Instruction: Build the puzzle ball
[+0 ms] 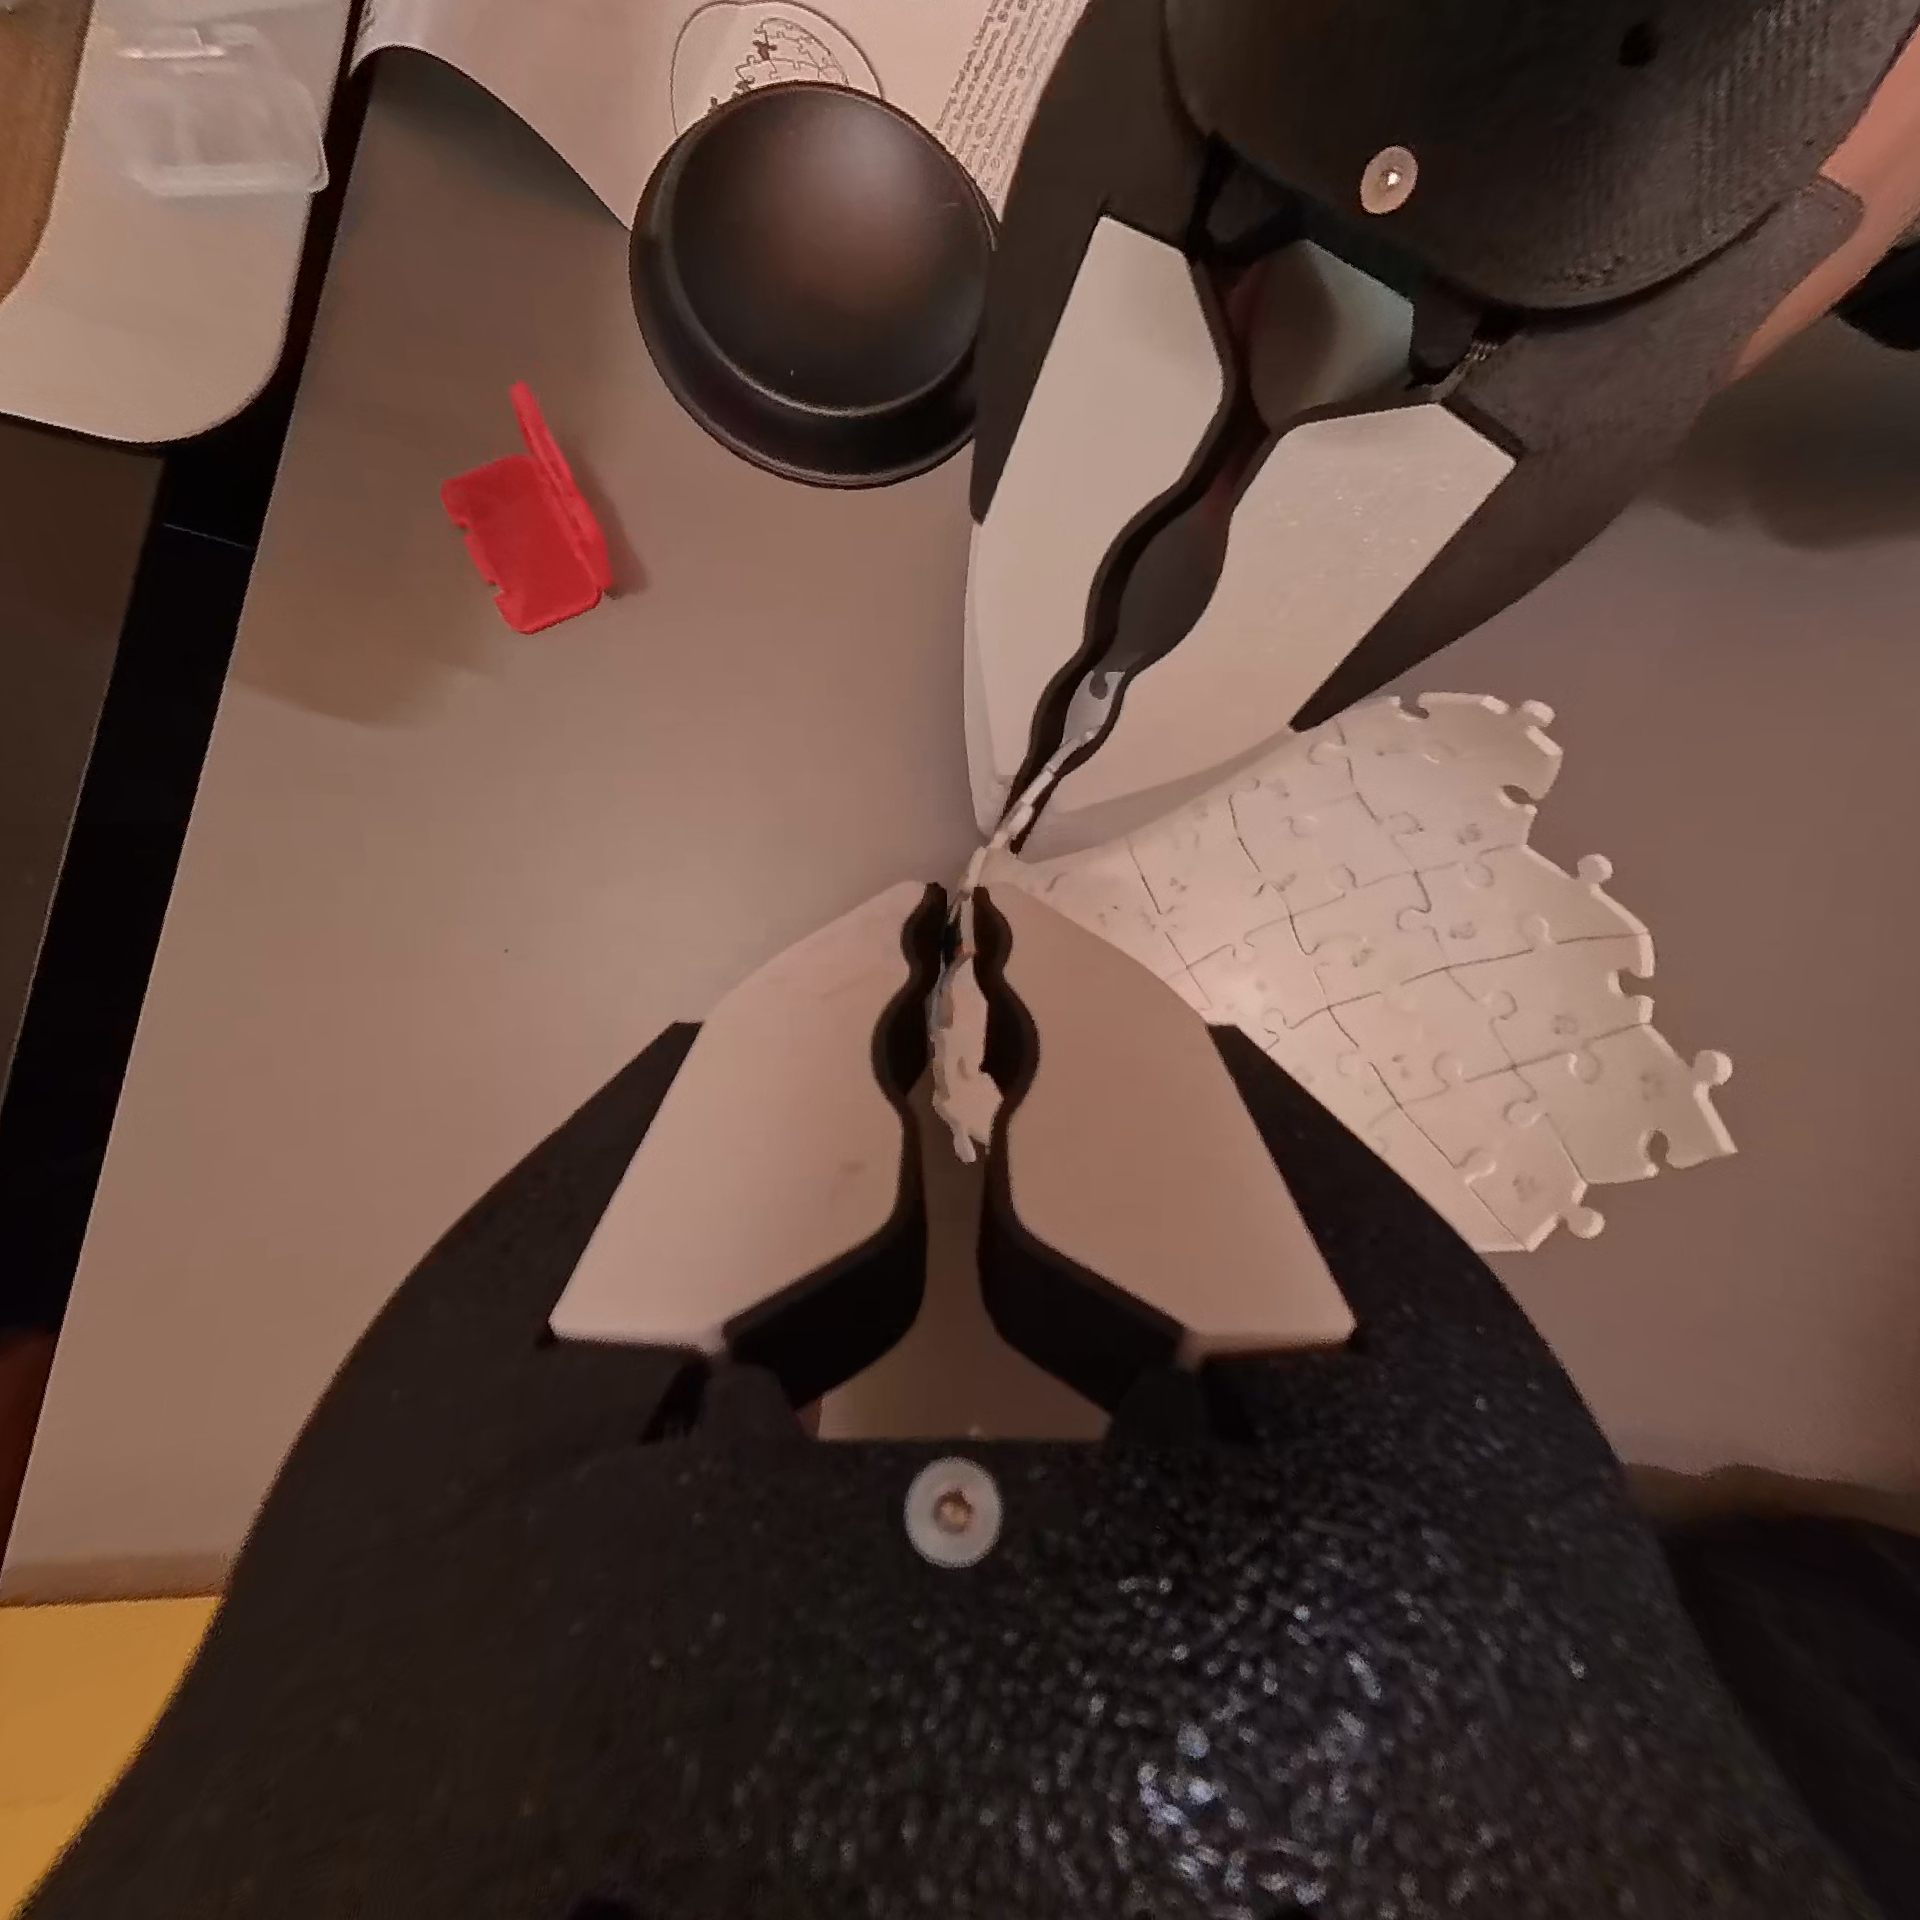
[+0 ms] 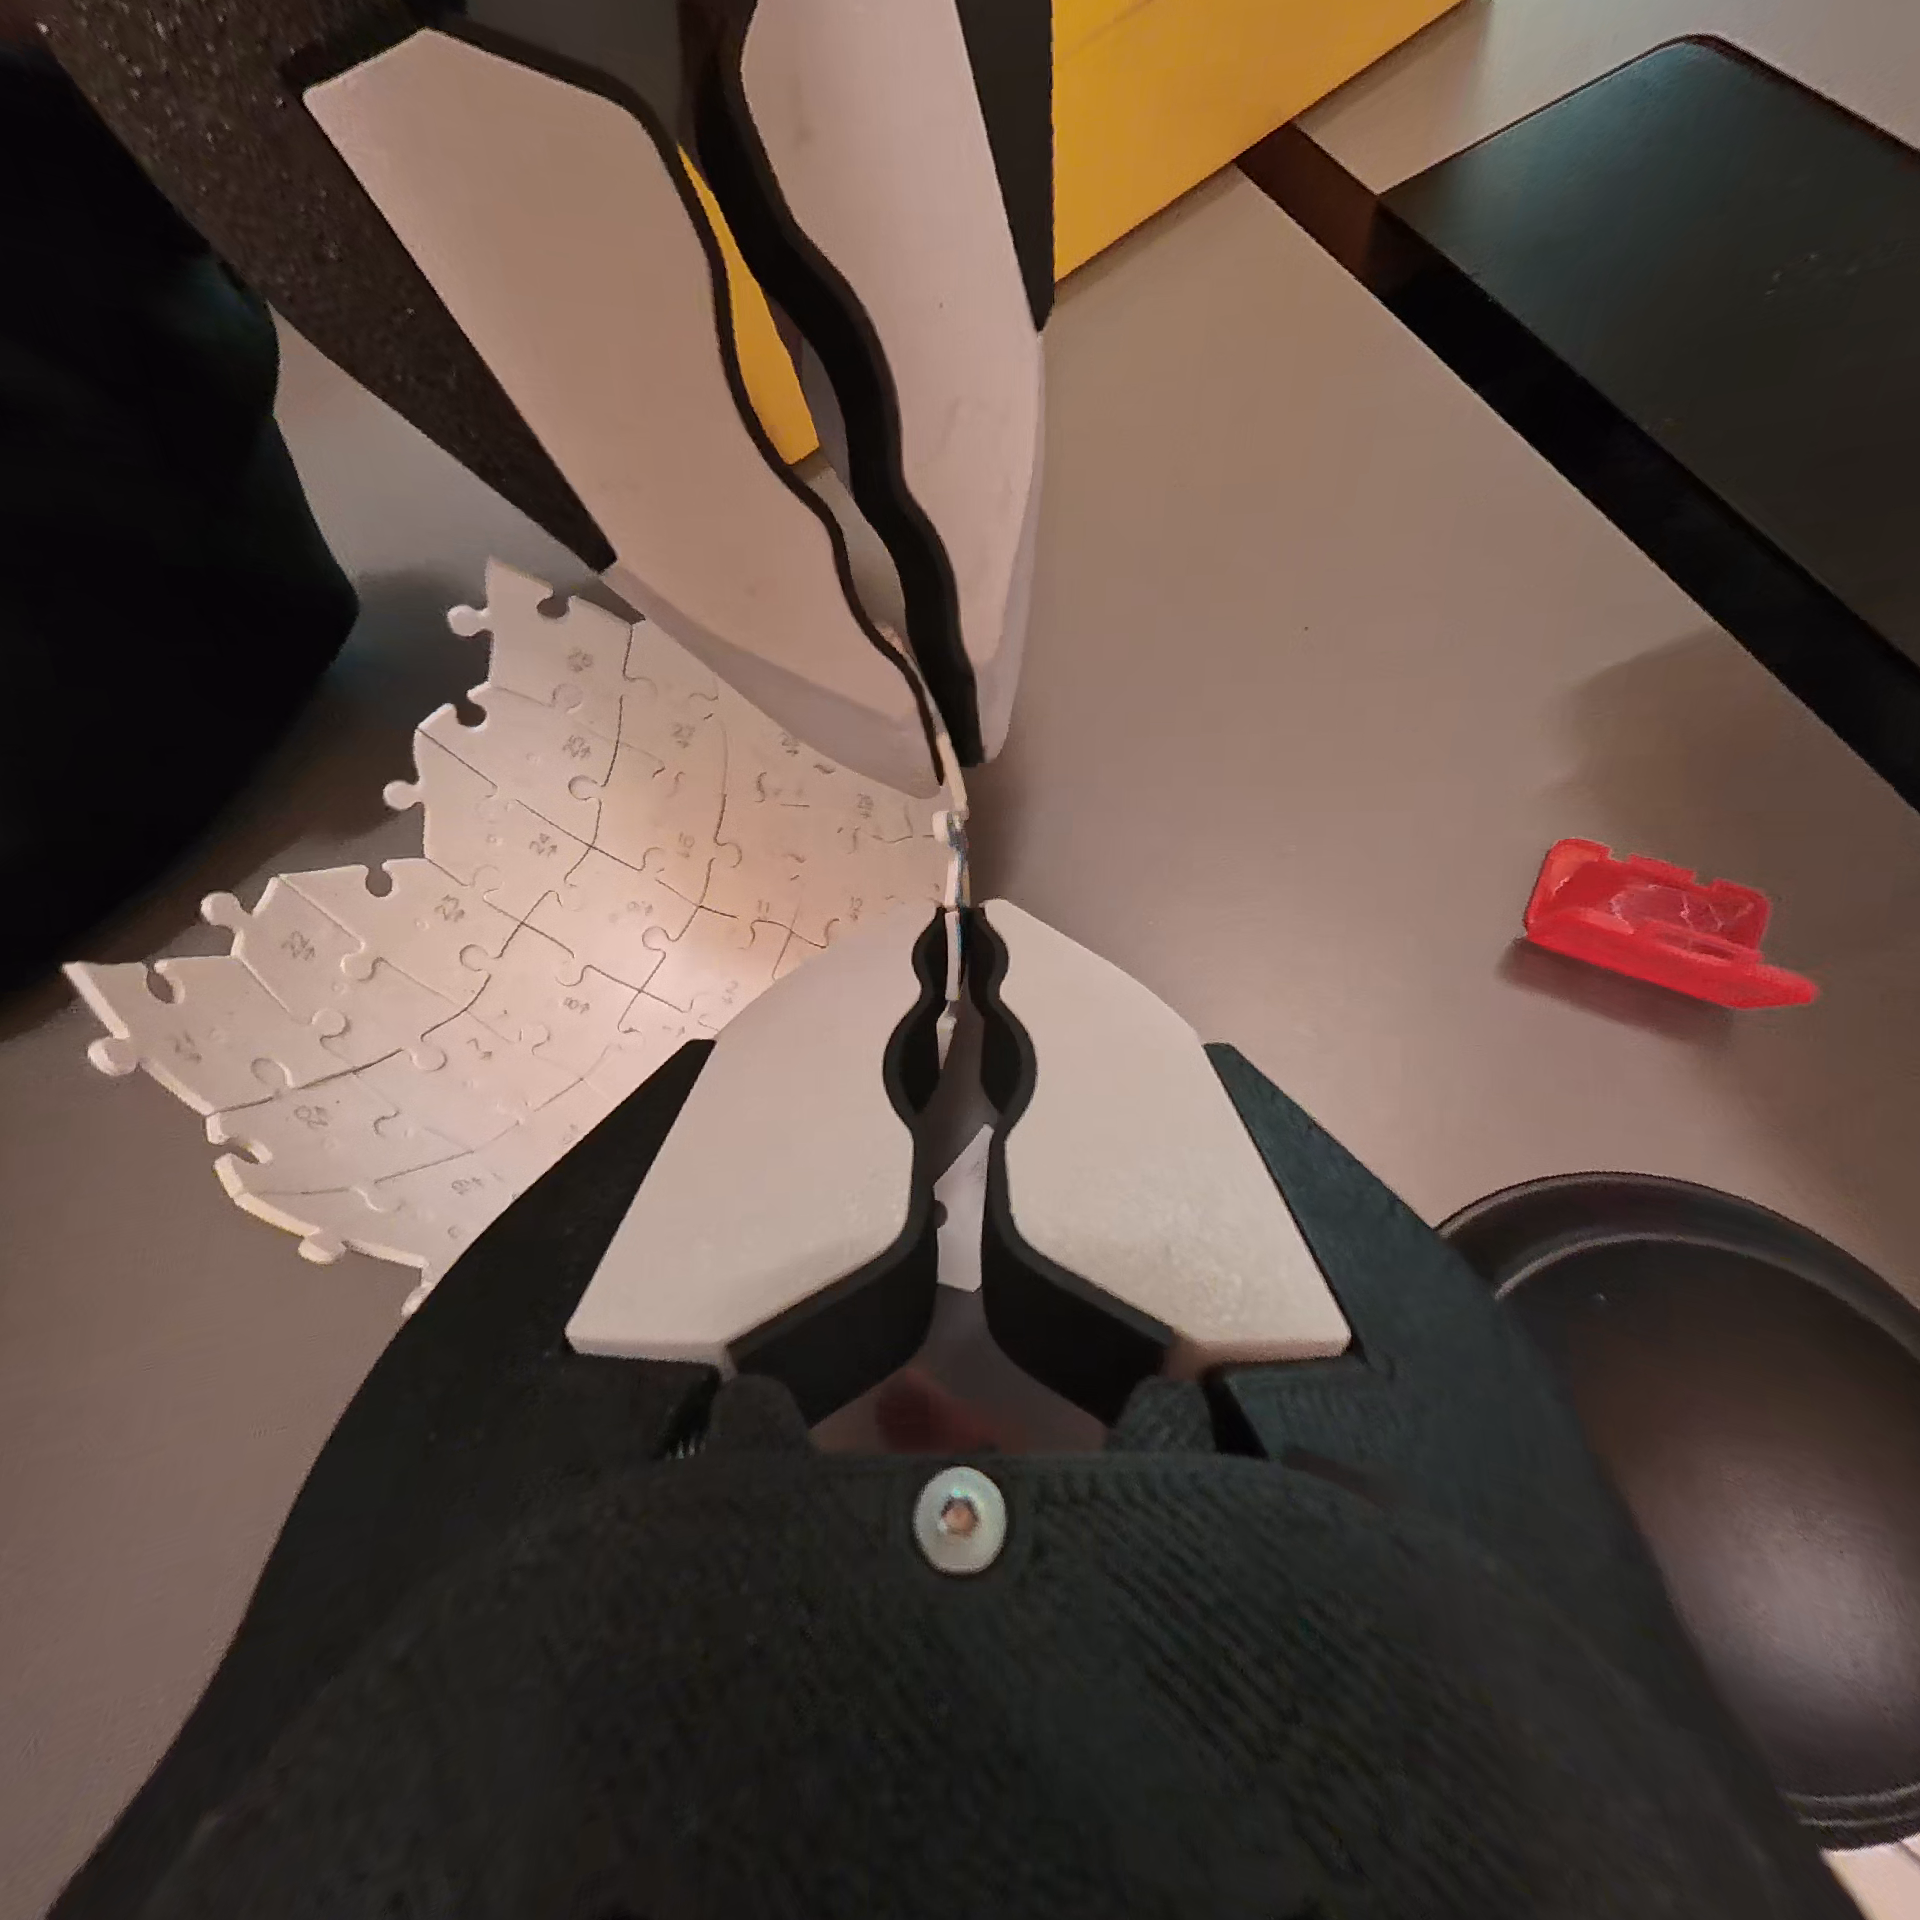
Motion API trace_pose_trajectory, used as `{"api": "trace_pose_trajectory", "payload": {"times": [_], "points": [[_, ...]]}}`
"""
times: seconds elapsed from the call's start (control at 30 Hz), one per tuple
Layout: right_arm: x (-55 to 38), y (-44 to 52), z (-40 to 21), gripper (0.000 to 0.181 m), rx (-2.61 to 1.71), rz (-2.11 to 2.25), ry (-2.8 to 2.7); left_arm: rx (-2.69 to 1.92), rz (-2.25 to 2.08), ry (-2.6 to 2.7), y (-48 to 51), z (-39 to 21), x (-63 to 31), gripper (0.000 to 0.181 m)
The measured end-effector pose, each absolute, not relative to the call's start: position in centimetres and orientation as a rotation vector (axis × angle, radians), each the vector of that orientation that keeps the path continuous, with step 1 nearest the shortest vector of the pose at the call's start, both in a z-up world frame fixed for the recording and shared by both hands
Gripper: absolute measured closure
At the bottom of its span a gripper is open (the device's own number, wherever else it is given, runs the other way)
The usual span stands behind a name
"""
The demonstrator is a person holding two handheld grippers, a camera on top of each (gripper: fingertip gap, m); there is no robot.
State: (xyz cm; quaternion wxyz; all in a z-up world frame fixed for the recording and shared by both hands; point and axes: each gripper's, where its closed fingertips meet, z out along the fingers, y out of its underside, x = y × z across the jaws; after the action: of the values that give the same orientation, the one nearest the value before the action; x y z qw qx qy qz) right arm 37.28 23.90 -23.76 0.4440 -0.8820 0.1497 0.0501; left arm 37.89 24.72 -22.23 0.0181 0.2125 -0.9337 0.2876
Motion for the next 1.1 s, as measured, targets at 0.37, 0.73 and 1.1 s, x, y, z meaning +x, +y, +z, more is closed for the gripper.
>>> {"api": "trace_pose_trajectory", "payload": {"times": [0.37,0.73,1.1], "points": [[36.7,23.0,-23.7,0.150,-2.095,0.130,0.454,0.786,1.102,-2.884,24.9,-18.9,39.0,0.148],[32.7,21.9,-21.6,0.126,-1.999,0.378,0.428,1.380,1.262,-2.836,28.0,-14.7,37.2,0.146],[33.8,19.8,-14.7,0.119,-2.146,0.027,0.075,1.832,0.811,-2.686,31.8,-21.4,31.2,0.142]]}}
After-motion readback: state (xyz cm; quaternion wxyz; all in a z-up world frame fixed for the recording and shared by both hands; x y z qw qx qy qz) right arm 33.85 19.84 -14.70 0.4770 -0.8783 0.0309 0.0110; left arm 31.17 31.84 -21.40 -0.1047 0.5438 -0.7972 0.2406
